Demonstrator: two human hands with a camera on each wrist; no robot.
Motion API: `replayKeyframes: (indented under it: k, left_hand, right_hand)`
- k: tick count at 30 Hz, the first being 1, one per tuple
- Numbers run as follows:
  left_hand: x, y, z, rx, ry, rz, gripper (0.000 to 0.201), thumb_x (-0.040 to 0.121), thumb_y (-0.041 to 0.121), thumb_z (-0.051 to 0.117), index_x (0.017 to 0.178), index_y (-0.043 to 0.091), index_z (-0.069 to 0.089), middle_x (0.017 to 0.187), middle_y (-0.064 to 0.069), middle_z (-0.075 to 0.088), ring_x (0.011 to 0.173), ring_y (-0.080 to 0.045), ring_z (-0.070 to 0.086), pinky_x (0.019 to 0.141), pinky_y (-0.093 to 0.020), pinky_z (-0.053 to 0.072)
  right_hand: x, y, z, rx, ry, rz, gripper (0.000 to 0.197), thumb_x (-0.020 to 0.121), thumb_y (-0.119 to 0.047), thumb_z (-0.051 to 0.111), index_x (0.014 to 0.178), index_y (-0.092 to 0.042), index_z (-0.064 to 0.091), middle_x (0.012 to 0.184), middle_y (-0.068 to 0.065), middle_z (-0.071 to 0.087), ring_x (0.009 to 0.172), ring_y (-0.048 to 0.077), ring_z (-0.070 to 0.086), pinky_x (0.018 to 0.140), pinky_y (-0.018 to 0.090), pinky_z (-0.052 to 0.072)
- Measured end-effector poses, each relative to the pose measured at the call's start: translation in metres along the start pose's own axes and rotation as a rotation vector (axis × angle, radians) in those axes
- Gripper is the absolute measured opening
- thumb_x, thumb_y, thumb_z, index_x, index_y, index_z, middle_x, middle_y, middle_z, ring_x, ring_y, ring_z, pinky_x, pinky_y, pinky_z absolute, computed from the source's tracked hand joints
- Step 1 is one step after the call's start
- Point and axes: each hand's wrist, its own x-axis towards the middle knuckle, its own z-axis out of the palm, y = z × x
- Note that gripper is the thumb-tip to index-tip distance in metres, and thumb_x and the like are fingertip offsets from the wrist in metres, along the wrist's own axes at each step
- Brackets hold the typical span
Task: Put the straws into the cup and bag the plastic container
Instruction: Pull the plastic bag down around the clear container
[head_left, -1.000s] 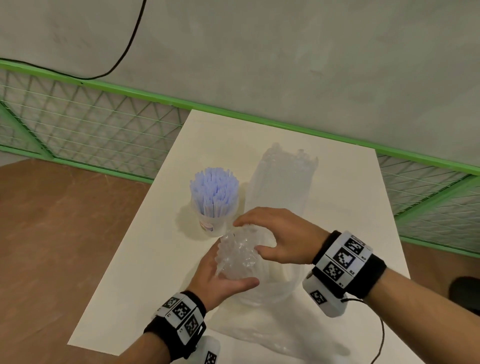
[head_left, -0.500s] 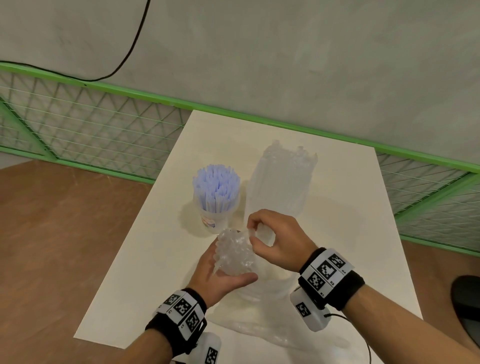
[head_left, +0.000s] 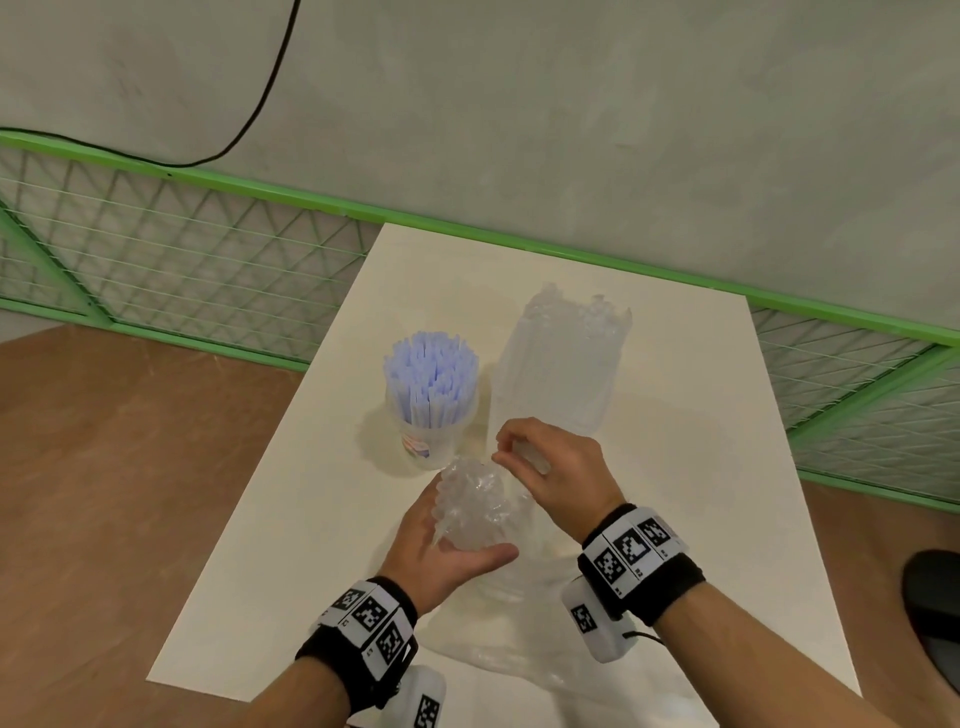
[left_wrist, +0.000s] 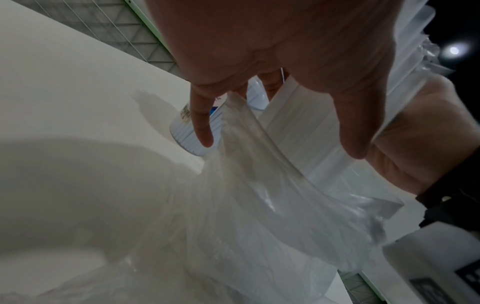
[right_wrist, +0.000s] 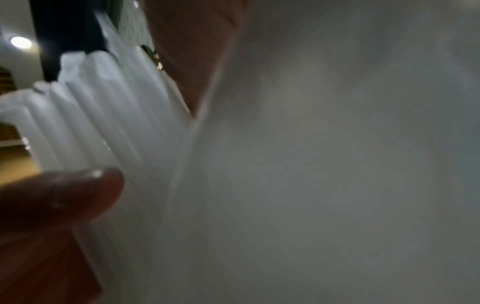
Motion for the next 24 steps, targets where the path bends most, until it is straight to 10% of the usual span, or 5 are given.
replayKeyframes:
  k: [14, 19, 24]
  left_hand:
    - [0.007, -0.007, 0.002, 0.008, 0.008, 0.013, 0.076, 0.059, 0.005, 0.092, 0.122, 0.025, 0.056, 0.113, 0.008, 0.068, 0.103, 0.001, 0.064, 0.079, -0.006, 0.047]
    - [0.007, -0.007, 0.000, 0.019, 0.012, -0.003, 0.076, 0.060, 0.010, 0.092, 0.122, 0.032, 0.054, 0.112, 0.014, 0.067, 0.103, 0.006, 0.062, 0.078, -0.002, 0.044]
    - [0.009, -0.008, -0.001, 0.026, 0.007, -0.006, 0.078, 0.059, 0.013, 0.093, 0.125, 0.026, 0.055, 0.114, 0.011, 0.068, 0.106, -0.001, 0.063, 0.082, -0.007, 0.047]
  right_hand:
    - [0.048, -0.051, -0.098, 0.374, 0.444, 0.036, 0.024, 0.076, -0.011, 0.083, 0.098, -0.017, 0.074, 0.083, 0.001, 0.075, 0.078, 0.023, 0.073, 0.079, 0.044, 0.059]
    - [0.083, -0.077, -0.175, 0.516, 0.713, -0.172, 0.027, 0.082, -0.001, 0.075, 0.105, 0.007, 0.063, 0.074, -0.001, 0.073, 0.066, 0.027, 0.071, 0.063, 0.033, 0.057]
    - [0.114, -0.028, -0.161, 0.493, 0.650, -0.046, 0.022, 0.079, -0.004, 0.077, 0.098, -0.002, 0.066, 0.074, 0.001, 0.072, 0.065, 0.026, 0.070, 0.066, 0.037, 0.057]
